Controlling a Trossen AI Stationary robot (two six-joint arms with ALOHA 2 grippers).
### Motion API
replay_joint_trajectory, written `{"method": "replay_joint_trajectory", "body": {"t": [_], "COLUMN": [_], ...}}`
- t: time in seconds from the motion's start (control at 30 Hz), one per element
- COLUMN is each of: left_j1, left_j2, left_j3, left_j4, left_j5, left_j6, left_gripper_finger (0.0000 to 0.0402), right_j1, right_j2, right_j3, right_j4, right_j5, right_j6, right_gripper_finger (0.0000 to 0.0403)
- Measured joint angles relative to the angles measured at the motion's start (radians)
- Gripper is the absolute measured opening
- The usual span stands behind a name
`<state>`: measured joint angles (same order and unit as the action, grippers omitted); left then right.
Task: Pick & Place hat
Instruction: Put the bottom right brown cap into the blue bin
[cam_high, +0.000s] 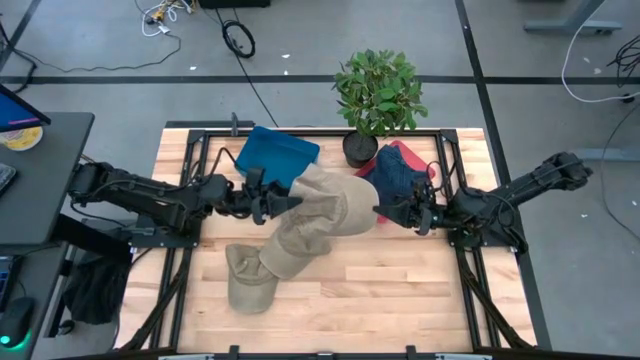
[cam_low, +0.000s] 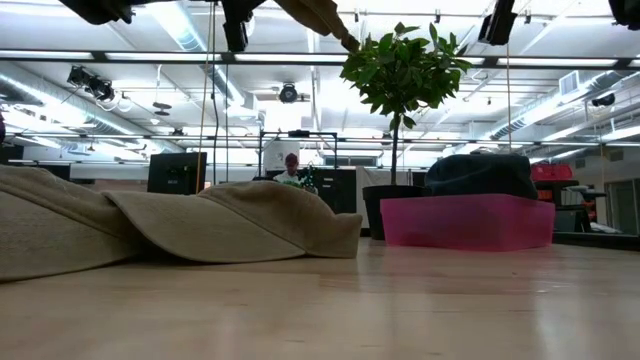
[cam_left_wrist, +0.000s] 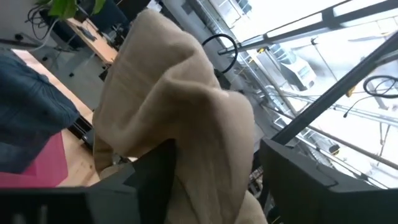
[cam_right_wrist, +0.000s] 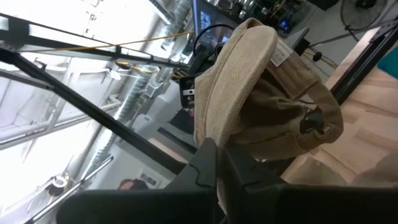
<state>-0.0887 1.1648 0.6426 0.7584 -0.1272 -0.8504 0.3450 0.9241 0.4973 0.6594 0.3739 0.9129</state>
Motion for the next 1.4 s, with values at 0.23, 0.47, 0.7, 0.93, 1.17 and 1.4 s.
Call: {"method": "replay_joint_trajectory", "body": {"t": [0.23,0.47,0.7,0.93,1.17,1.4], "left_j1": [0.0,0.008,0.007,0.019,0.088,0.211], "left_j2": [0.0,0.0,0.0,0.0,0.0,0.0], "left_j3": [0.004,0.016,0.016,0.016,0.031,0.046], "left_j4": [0.049,0.042,0.044,0.114,0.146,0.118], "left_j5": [-0.007,0.063,0.069,0.094,0.135,0.183], "left_j6": [0.072,0.019,0.008,0.002,-0.019,-0.06], "left_gripper_finger": [0.0113,0.0009,0.0005,0.0004,0.0003,0.0003], "right_j1": [-0.019,-0.03,-0.03,-0.03,-0.029,-0.016], "right_j2": [0.0,0.0,0.0,-0.001,-0.001,0.0], "right_j3": [0.0,0.0,0.0,0.001,0.001,0.001], "right_j4": [-0.002,-0.032,-0.017,-0.076,-0.19,-0.364], "right_j5": [-0.044,-0.066,-0.17,-0.192,-0.286,-0.296], "right_j6": [0.01,0.031,0.026,0.048,0.104,0.129], "right_gripper_finger": [0.0,0.0012,0.0119,0.0264,0.0329,0.0316]}}
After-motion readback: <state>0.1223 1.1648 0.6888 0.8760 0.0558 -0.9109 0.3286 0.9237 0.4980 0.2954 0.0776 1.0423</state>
